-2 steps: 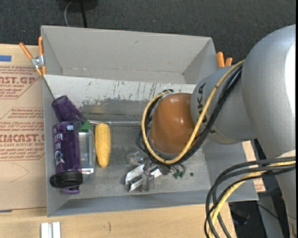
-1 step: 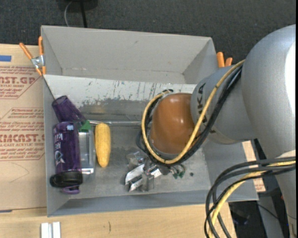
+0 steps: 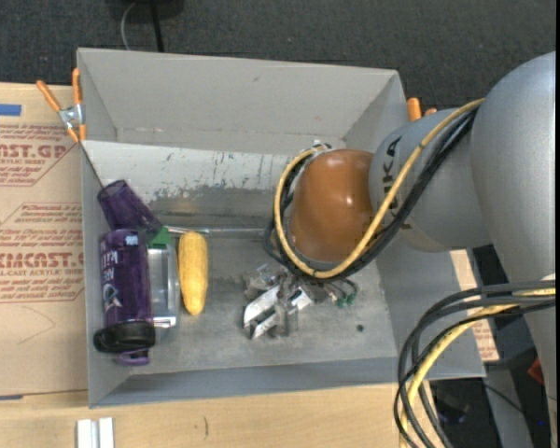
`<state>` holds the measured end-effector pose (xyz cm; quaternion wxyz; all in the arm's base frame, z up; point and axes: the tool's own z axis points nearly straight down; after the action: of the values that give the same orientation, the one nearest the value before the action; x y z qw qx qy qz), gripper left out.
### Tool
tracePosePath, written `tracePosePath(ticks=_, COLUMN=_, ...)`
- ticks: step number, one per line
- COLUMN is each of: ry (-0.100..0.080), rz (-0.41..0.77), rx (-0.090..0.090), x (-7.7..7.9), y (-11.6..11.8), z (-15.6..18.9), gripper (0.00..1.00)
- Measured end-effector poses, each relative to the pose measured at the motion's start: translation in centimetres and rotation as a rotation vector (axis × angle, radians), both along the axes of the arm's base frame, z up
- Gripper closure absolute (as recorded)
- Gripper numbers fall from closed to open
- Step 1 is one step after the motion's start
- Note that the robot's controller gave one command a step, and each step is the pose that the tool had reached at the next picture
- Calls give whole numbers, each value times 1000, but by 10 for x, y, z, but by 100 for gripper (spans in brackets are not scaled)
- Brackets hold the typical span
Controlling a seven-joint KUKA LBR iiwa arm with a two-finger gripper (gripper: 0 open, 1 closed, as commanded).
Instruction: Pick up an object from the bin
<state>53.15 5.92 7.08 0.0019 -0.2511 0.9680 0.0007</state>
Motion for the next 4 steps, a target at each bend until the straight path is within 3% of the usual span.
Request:
tracePosePath(ticks=1, ry=0, rz=0, rx=0, x=0, y=0, z=0, gripper=100)
tracePosePath(ticks=2, ry=-2, rz=59, rx=1, x=11, y=-30, z=2, gripper=100)
tracePosePath(ticks=3, ry=-2, rz=59, rx=1, x=11, y=-30, z=2, gripper=100)
tracePosePath(ticks=4, ry=5, rz=68, rx=2, x=6, y=-37, z=40, gripper=100)
